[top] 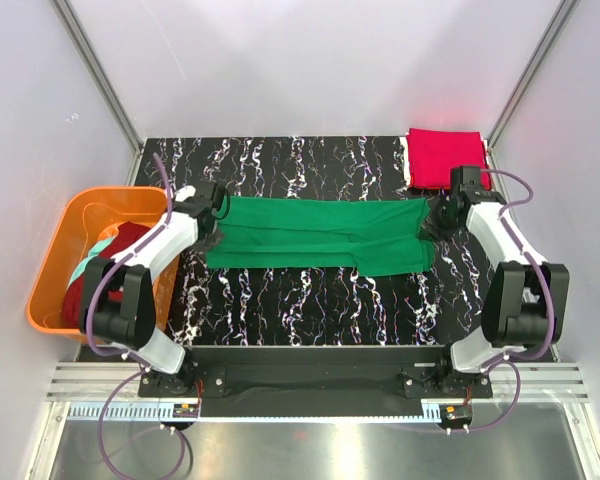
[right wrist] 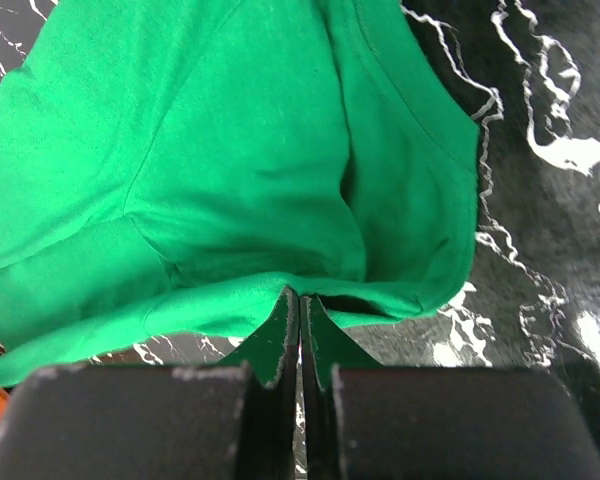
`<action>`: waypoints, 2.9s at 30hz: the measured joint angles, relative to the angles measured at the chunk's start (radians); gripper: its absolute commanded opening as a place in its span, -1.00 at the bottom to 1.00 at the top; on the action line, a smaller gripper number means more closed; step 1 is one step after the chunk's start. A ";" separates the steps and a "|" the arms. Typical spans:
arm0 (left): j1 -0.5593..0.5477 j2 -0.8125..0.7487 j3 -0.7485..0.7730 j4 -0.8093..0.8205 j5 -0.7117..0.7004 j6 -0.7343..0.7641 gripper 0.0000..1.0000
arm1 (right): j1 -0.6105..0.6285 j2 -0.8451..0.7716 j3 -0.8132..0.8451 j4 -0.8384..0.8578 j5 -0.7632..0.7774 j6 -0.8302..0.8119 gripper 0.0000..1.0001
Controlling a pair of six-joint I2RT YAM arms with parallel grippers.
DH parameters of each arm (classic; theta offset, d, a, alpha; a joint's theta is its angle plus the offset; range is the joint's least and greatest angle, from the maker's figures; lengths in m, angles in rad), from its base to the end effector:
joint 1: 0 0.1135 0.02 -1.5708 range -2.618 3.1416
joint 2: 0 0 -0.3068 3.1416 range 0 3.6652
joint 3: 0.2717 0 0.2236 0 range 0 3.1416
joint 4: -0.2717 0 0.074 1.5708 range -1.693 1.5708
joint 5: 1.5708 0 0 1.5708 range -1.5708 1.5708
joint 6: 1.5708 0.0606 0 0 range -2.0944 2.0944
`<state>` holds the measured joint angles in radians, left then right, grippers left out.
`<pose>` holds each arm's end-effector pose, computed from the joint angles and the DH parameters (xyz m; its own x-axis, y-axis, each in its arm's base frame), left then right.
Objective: Fold and stack the t-shirts
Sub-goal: Fold the tshirt
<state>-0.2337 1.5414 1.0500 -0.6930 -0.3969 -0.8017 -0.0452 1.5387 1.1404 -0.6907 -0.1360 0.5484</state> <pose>0.2760 -0.0416 0.2511 -0.6783 -0.5197 -0.5194 -0.5975 0.8016 -0.0218 0.2941 -0.0051 0.2731 -0.7648 0.5516 -0.3328 0.4462 0.8262 0.3441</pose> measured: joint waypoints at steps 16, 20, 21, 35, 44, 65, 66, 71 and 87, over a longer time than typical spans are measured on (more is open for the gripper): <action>0.005 0.199 0.174 0.006 -0.001 0.045 -1.00 | -0.009 0.192 0.115 0.025 -0.043 -0.014 -1.00; 0.007 0.222 0.213 0.003 -0.001 0.046 -1.00 | -0.010 0.216 0.133 0.032 -0.048 -0.014 -1.00; 0.008 0.226 0.220 0.003 -0.001 0.046 -1.00 | -0.010 0.217 0.135 0.033 -0.050 -0.014 -1.00; 0.026 0.303 0.259 -0.020 -0.013 0.049 -0.50 | -0.023 0.308 0.201 0.044 -0.066 -0.018 -0.54; 0.020 0.266 0.286 -0.038 -0.054 0.056 0.36 | -0.017 0.347 0.324 0.039 0.001 -0.097 0.07; -0.134 0.088 -0.104 0.356 0.330 0.064 -0.38 | 0.671 0.344 0.114 0.282 0.005 0.106 -0.45; -0.134 0.101 -0.098 0.362 0.332 0.063 -0.38 | 0.671 0.357 0.114 0.284 0.019 0.104 -0.46; -0.134 0.160 -0.076 0.388 0.331 0.046 -0.38 | 0.669 0.380 0.120 0.286 0.069 0.086 -0.45; -0.133 0.208 -0.042 0.385 0.311 0.019 -0.39 | 0.665 0.451 0.223 0.278 0.130 0.076 -0.37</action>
<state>-0.3668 1.7496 1.0084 -0.3084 -0.0856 -0.7830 0.6197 1.9896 1.3632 -0.4129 -0.0063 0.6239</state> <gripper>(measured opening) 0.307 0.313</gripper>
